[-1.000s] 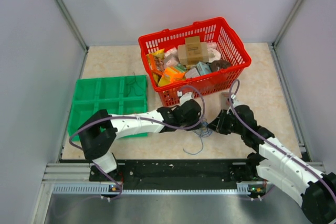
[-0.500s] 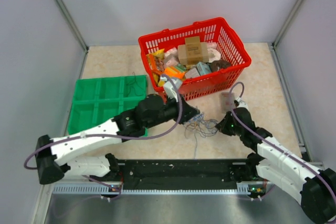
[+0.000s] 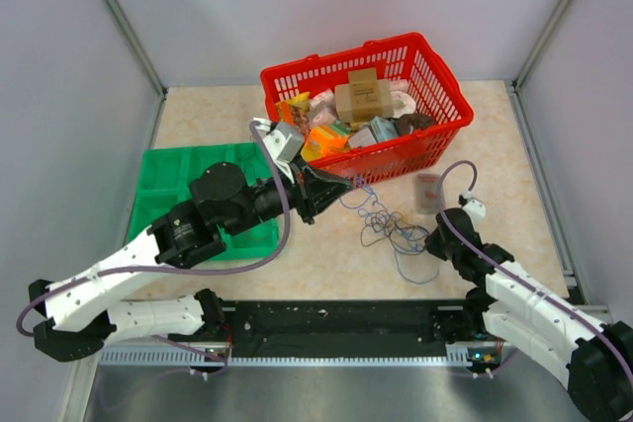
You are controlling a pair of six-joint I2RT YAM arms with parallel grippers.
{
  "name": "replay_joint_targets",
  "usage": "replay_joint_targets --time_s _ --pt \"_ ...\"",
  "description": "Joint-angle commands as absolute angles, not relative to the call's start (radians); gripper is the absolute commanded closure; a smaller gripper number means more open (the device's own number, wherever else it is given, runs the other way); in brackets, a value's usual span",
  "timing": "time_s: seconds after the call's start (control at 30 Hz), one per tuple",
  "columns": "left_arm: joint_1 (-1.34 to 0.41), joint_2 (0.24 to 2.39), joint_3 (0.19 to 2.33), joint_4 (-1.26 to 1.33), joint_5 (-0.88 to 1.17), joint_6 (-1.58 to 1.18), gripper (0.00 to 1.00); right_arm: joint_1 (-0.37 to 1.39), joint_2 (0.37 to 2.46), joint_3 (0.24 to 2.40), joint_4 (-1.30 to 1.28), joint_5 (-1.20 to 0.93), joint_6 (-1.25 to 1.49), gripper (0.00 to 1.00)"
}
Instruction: Untangle the cables
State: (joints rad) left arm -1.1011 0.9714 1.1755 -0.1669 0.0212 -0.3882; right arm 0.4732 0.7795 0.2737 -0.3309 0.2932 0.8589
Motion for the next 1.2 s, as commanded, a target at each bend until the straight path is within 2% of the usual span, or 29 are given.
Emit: replay_joint_targets --time_s 0.0,0.27,0.4,0.57,0.7,0.87,1.17 --pt "-1.101 0.92 1.314 -0.273 -0.093 -0.261 1.0 0.466 0.762 0.305 -0.334 0.348 0.844 1.0" --pt "-1.103 0.929 1.644 -0.489 -0.193 -0.156 1.0 0.466 0.765 0.293 -0.324 0.341 0.841 1.0" --pt "-1.103 0.969 1.741 -0.626 -0.352 -0.15 1.0 0.465 0.755 0.285 -0.305 0.316 0.819 1.0" --pt "-1.097 0.976 1.675 -0.759 -0.655 -0.199 1.0 0.465 0.739 0.279 -0.293 0.302 0.81 1.0" --pt "-0.996 0.925 1.498 -0.755 -0.796 -0.222 1.0 0.465 0.733 0.275 -0.284 0.287 0.799 1.0" --pt "-0.648 0.832 1.315 -0.721 -0.601 -0.296 1.0 0.466 0.735 0.275 -0.273 0.267 0.788 1.0" --pt "-0.422 0.87 1.304 -0.755 -0.614 -0.354 1.0 0.466 0.733 0.271 -0.267 0.261 0.784 1.0"
